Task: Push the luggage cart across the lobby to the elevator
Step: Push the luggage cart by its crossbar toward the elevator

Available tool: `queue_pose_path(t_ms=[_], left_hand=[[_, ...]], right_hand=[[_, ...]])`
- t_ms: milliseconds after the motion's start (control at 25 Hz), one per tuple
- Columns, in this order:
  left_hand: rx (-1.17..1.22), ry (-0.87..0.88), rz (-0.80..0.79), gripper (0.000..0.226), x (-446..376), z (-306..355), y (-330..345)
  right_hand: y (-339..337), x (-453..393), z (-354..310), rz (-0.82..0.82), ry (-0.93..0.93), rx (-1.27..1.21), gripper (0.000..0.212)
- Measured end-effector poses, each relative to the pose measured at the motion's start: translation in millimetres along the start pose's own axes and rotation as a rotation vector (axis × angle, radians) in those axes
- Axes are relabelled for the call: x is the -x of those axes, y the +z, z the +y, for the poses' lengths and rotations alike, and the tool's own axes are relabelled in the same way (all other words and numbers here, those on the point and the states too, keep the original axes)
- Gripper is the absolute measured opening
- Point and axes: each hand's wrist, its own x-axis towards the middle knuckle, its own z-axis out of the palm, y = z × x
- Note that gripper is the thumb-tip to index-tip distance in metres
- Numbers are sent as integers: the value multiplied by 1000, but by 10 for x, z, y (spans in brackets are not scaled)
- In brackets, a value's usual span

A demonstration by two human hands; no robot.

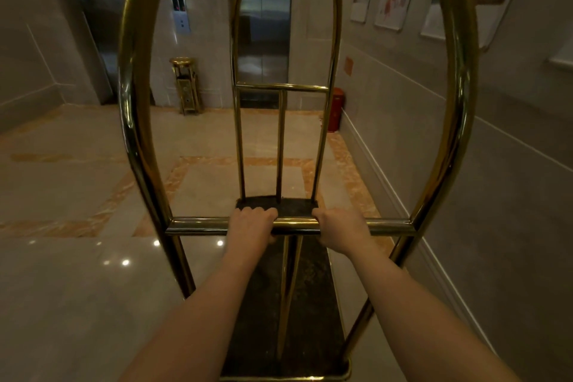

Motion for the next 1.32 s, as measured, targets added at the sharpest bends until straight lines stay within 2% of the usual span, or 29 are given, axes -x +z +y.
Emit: queue_pose_path(t_ms=[320, 720, 1000, 1320], left_hand=[[-8, -144, -43, 24, -859, -140, 201], [-40, -141, -65, 24, -2054, -465, 489], [-4, -115, -100, 27, -2931, -794, 770], [-1, -79, -72, 29, -3883, -1077, 1034]], right_hand=[[100, -885, 357, -25, -68, -41, 17], [222, -2075, 842, -26, -149, -57, 19], [379, -2935, 1095, -28, -89, -28, 17], [478, -3917, 1451, -25, -89, -5, 17]])
